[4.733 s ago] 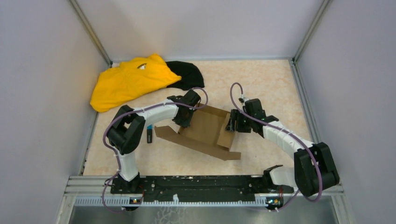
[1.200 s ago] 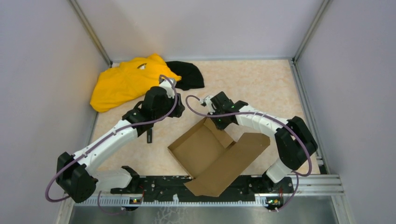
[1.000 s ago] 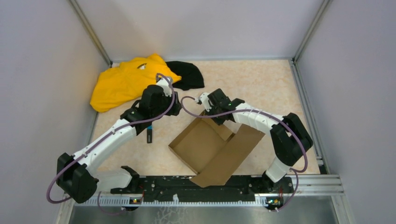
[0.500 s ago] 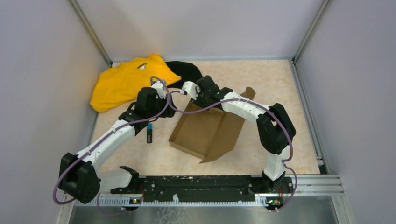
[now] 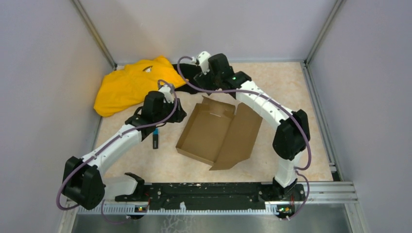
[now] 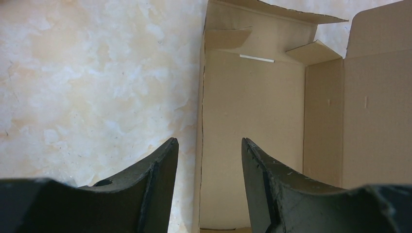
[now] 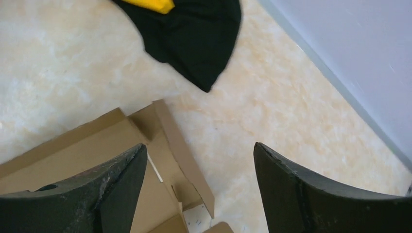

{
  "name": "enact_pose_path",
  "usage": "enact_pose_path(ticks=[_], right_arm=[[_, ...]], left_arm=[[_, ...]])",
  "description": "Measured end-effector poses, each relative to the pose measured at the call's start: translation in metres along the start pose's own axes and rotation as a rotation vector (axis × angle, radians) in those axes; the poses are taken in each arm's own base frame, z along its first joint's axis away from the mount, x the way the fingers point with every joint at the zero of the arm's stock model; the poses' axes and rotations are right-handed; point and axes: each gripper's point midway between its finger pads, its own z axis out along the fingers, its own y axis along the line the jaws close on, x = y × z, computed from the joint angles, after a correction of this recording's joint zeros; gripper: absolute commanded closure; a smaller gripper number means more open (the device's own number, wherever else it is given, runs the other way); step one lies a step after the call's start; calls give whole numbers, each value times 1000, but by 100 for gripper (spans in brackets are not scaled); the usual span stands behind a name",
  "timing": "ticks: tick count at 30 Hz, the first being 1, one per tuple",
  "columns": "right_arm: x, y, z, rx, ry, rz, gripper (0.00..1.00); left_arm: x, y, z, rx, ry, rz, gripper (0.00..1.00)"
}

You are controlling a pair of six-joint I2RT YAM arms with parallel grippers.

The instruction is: Fold the paper box

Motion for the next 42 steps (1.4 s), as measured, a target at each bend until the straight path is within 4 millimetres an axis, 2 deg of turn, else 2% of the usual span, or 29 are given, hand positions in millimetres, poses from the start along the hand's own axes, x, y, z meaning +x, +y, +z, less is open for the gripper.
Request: enact_pose_path(ticks=[4, 6, 7, 10, 13, 15, 18, 21, 27, 30, 35, 39, 42], right_arm=[[-8, -45, -31, 117, 15, 237, 23], [-3, -70, -51, 175, 20, 368, 23], [5, -85, -65, 209, 31, 446, 22], [31, -113, -105, 301, 49, 605, 19], [55, -122, -148, 371, 71, 711, 18], [58, -118, -173, 379, 62, 753, 18], [64, -107, -191, 367, 54, 795, 18], [83, -90, -200, 352, 88, 831, 18], [127, -54, -204, 311, 183, 903, 19], [146, -32, -206, 266, 207, 954, 28], [162, -2, -201, 177, 243, 1026, 58], [158, 4, -197, 135, 249, 1040, 73], [152, 1, -194, 123, 263, 1016, 78]], left_arm=[[-6, -1, 5, -2, 3, 0, 43], [-11, -3, 8, -2, 4, 2, 43], [-15, -4, 10, -2, 3, 3, 43], [-28, -5, 14, -4, -7, 8, 43], [-38, -5, 16, -7, -17, 12, 43], [-41, -3, 16, -9, -18, 12, 43], [-40, 1, 17, -15, -12, 9, 42], [-37, 5, 18, -22, 3, 4, 42], [-34, 8, 19, -21, 20, 0, 41], [-33, 9, 20, -18, 26, -3, 41], [-30, 8, 22, -12, 39, -5, 40], [-29, 8, 22, -13, 47, -6, 40], [-32, 7, 21, -11, 42, -7, 40]])
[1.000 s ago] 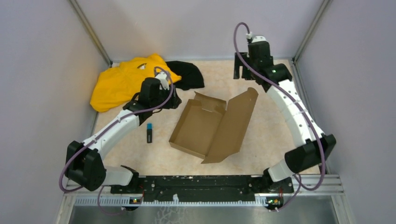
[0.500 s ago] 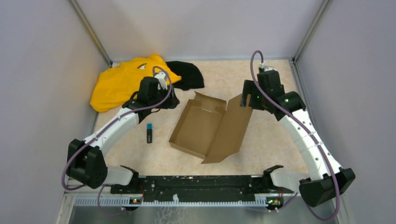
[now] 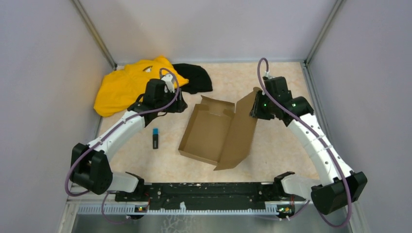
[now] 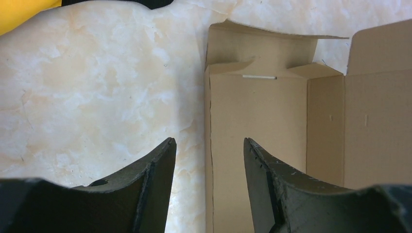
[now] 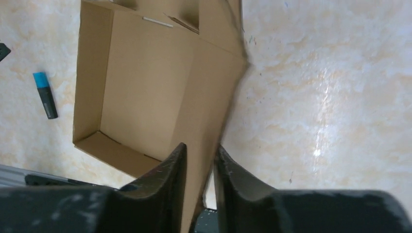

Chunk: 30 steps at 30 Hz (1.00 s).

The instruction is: Fold the paper box

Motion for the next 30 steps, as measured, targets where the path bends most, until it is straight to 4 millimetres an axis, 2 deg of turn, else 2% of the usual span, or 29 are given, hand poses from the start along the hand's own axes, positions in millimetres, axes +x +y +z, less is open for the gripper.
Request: enact_pose_path(ticks=[7, 15, 18, 22, 26, 30], right_arm=[[-42, 18, 3, -20, -9, -185, 83], [-74, 32, 12, -45, -23, -479, 85], [-71, 43, 20, -68, -9, -609, 86], [-57, 57, 33, -113, 36, -789, 85], [-46, 74, 44, -162, 54, -974, 85], [-51, 85, 52, -175, 17, -1112, 87]], left_arm=[[2, 1, 0, -3, 11, -1, 40], [1, 2, -1, -12, 24, 8, 40], [-4, 3, -1, -18, 18, 14, 40], [-9, 11, -3, -39, 15, 17, 39], [-17, 31, -6, -74, 4, -9, 39], [-19, 48, -8, -100, 6, -40, 41]])
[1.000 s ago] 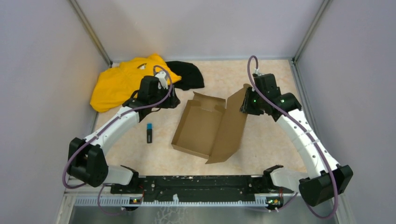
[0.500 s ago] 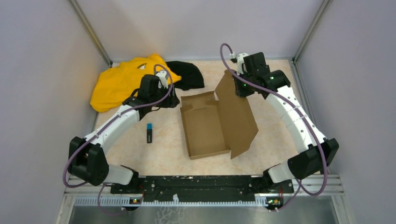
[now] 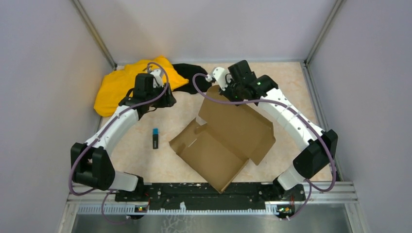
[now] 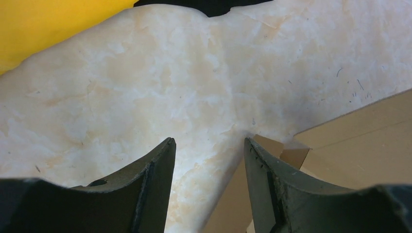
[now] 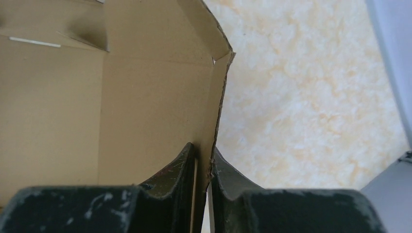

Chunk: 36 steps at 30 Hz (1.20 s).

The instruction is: Fold the paper box

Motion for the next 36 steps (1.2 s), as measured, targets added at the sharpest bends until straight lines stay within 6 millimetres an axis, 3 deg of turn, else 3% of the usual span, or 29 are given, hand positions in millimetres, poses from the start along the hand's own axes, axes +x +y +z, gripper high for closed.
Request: enact_pose_path(ticks=[5, 13, 26, 36], right_arm=[[-7, -18, 11, 67, -9, -95, 89], [-27, -37, 28, 133, -64, -187, 92], [-36, -43, 37, 164, -109, -220, 91], [-35, -43, 40, 166, -112, -219, 91]], left_arm=[[6, -3, 0, 31, 21, -17, 43], [52, -18, 6, 102, 129, -46, 43], [115, -16, 13, 108, 272, -130, 43], [143, -32, 22, 149, 347, -145, 43]])
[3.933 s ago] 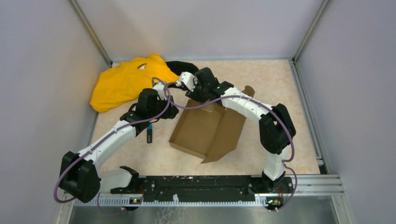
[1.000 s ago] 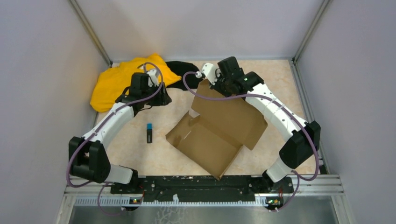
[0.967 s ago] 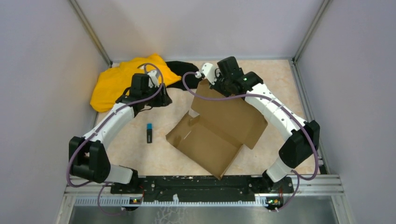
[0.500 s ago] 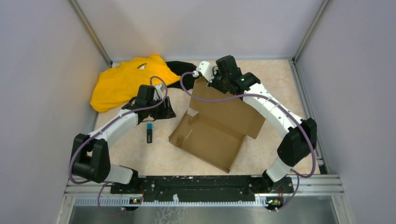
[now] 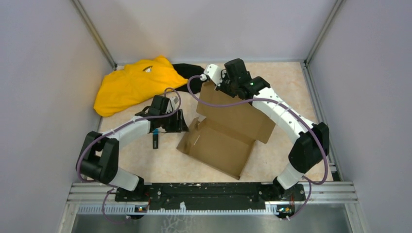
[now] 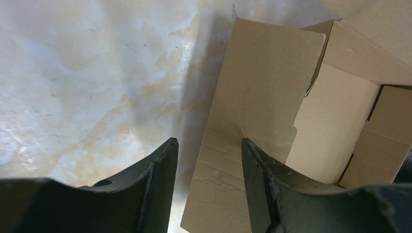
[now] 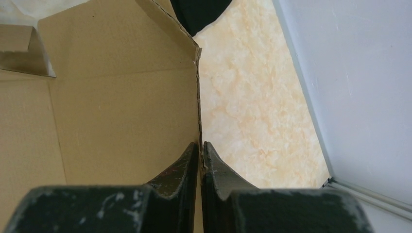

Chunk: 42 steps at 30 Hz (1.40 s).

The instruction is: Fold the paper box

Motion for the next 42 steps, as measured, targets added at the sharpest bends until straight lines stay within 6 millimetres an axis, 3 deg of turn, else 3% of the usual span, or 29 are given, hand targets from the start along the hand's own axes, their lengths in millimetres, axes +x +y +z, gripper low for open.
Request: enact_pose_path(ticks=[4, 17, 26, 32, 39, 42], right_arm=[[0, 0, 0, 0, 0, 1, 91], [5, 6, 6, -5, 4, 9, 91], [6, 10, 7, -10, 6, 16, 91], [8, 11, 9, -12, 11, 16, 91], [8, 12, 9, -12, 12, 16, 91], [11, 14, 10, -16, 18, 15, 91]], left_arm=[[11, -5, 4, 15, 25, -6, 44], [4, -31, -5, 93, -15, 16, 44], [9, -50, -3, 142, -10, 44, 43], [10, -40, -6, 100, -29, 35, 40], [-9, -27, -27, 29, -149, 19, 32], [-19, -23, -37, -3, -209, 15, 34]])
